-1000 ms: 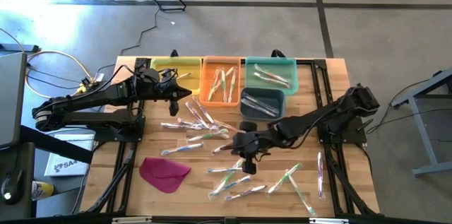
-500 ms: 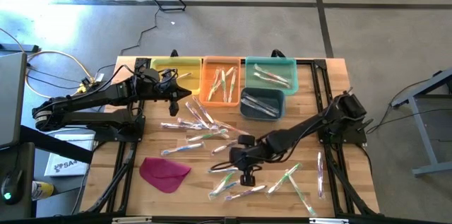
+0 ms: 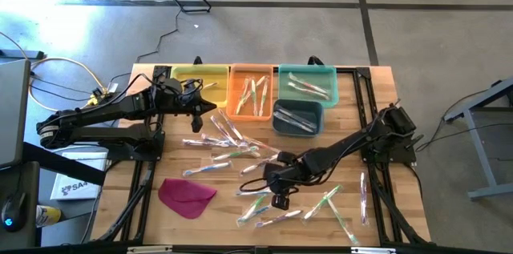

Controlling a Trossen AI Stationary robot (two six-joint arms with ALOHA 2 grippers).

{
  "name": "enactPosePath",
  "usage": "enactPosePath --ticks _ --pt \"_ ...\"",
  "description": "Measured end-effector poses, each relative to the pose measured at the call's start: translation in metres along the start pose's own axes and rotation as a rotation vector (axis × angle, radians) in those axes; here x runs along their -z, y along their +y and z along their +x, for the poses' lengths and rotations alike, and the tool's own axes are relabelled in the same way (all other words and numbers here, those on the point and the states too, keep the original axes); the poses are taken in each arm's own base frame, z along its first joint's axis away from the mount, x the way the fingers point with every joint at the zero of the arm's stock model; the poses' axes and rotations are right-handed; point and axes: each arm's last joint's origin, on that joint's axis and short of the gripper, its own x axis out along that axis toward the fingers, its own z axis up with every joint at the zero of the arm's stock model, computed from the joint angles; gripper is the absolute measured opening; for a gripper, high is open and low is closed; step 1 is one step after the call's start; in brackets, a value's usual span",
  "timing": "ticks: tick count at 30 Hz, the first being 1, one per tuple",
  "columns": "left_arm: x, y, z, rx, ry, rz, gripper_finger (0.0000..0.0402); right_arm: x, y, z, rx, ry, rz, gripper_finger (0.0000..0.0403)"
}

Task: Pick & Place Toothbrushes
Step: Put the blue toothbrush into the dark blue bin

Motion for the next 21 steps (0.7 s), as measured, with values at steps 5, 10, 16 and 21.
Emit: enactPosePath --ticks 5,10,16,21 --pt "0.001 0.000 0.000 0.000 0.012 -0.001 0.0000 0.005 -0.003 0.000 0.050 0.040 -0.010 0.0144" --pt "0.001 0.000 0.000 0.000 0.012 -0.001 0.0000 0.012 -0.002 0.006 0.078 0.082 -0.026 0.0152" --pt "0.002 0.000 0.000 0.000 0.016 -0.001 0.0000 0.015 -0.001 0.031 0.105 0.085 -0.021 0.0140" --pt "0.002 0.000 0.000 0.000 0.024 -0.002 0.0000 0.019 -0.002 0.049 0.118 0.107 0.005 0.0139"
